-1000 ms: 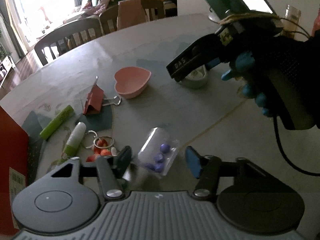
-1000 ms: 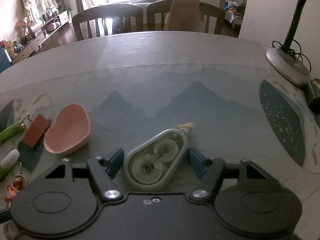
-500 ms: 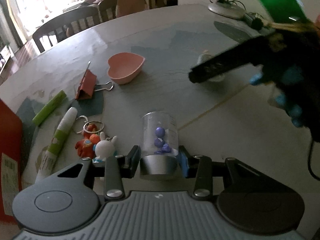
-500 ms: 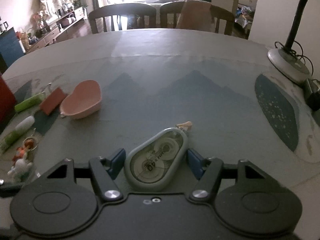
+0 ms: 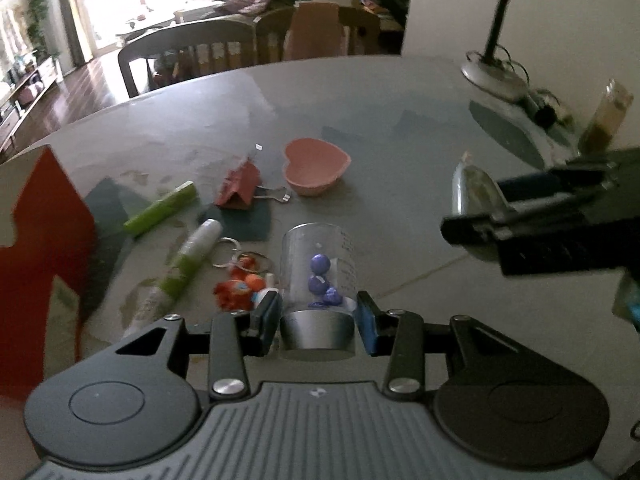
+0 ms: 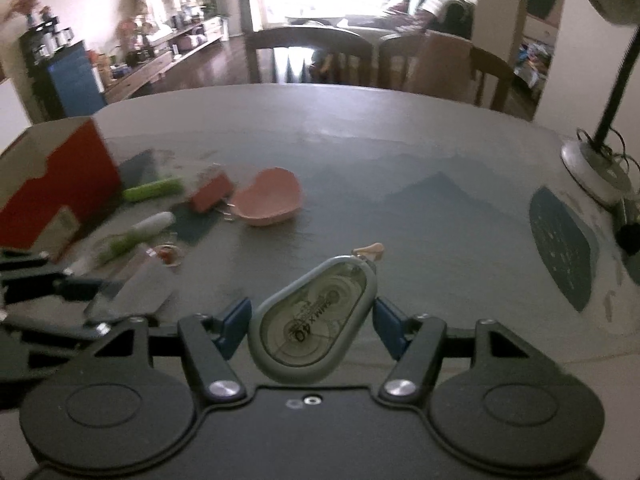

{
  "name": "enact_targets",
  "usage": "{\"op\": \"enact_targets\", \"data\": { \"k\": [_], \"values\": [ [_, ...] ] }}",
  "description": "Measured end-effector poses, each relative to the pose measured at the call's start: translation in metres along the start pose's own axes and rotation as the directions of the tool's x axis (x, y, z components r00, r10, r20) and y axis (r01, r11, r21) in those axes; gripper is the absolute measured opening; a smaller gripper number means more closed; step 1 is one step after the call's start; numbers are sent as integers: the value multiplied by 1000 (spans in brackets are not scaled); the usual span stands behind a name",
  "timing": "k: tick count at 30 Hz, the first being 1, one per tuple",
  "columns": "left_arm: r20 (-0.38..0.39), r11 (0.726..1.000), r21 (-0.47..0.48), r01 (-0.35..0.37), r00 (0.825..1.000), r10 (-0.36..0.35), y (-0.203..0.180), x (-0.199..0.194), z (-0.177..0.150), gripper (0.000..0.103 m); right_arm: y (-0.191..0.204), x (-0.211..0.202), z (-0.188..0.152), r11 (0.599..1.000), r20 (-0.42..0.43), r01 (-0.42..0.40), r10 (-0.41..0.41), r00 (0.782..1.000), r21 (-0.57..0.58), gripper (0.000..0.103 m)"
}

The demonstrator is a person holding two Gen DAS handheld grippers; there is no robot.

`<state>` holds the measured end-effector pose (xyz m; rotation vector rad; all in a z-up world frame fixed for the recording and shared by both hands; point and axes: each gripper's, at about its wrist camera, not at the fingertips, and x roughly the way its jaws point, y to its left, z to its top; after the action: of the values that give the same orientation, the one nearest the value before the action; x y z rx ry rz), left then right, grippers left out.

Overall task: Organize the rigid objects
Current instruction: 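Carry the purple-ball tube and correction tape over the cardboard box with both grippers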

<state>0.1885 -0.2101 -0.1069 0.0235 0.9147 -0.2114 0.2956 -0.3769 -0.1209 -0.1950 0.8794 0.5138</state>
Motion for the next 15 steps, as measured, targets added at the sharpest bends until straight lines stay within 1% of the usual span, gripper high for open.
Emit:
{"op": "enact_targets", "data": {
  "k": [6,11,15],
  "values": [
    [56,999,-32,-17,998,19,21,-31,5,40,33,-28,9,997,34,-50,52,998,-57,66],
    [92,998,-58,-32,995,37,47,-58,8,40,67,-49,20,990,61,-85,92,994,-116,66],
    [115,996,-74,-46,992,55,70,-77,7,40,94,-60,30,984,72,-112,123,990,-139,66]
  ]
}}
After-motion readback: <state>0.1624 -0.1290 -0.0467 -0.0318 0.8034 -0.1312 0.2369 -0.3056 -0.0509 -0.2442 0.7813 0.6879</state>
